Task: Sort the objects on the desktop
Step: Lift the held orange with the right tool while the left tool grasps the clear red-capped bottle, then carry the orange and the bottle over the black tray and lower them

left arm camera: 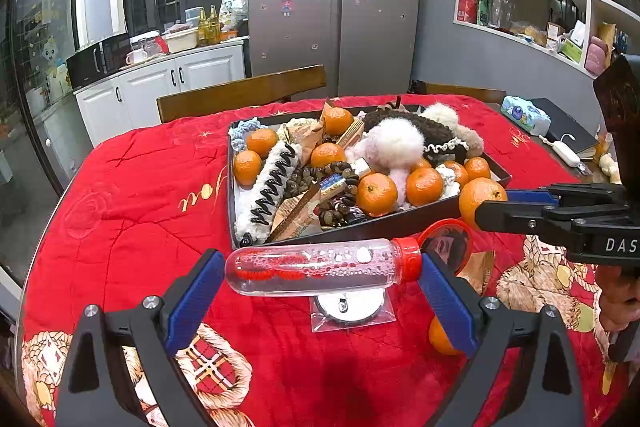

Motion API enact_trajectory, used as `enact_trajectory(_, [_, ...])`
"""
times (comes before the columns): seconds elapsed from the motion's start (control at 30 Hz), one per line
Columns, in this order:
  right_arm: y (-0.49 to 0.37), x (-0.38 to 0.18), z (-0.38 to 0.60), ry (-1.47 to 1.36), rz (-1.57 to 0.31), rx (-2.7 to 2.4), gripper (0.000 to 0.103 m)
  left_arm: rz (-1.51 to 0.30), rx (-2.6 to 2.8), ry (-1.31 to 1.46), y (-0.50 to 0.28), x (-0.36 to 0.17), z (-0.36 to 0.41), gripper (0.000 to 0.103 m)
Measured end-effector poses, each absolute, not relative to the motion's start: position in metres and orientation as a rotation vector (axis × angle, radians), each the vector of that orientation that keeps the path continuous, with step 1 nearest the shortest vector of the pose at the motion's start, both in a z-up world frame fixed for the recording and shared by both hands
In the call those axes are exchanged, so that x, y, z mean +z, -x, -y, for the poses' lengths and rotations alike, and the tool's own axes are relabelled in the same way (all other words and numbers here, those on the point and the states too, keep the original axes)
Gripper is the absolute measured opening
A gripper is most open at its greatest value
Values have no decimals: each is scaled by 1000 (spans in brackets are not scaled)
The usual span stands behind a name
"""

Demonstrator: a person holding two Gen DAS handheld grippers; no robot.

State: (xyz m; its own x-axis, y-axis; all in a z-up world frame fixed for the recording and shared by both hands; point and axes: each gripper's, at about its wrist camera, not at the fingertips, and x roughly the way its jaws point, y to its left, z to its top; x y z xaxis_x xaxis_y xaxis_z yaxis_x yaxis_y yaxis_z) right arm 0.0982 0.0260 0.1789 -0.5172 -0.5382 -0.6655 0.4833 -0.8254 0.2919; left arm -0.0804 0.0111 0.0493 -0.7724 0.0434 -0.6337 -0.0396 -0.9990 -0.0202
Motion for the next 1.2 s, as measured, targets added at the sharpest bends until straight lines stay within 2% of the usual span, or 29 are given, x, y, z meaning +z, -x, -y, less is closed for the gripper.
enact_trajectory(0.5, [-91,193,-30,-1030,139,-2314,34,8,2928,969,81,81,-12,97])
enact_trajectory(1.2, [-31,245,-46,-972,202,-2347,34,46,2943,907,151,132,-18,97])
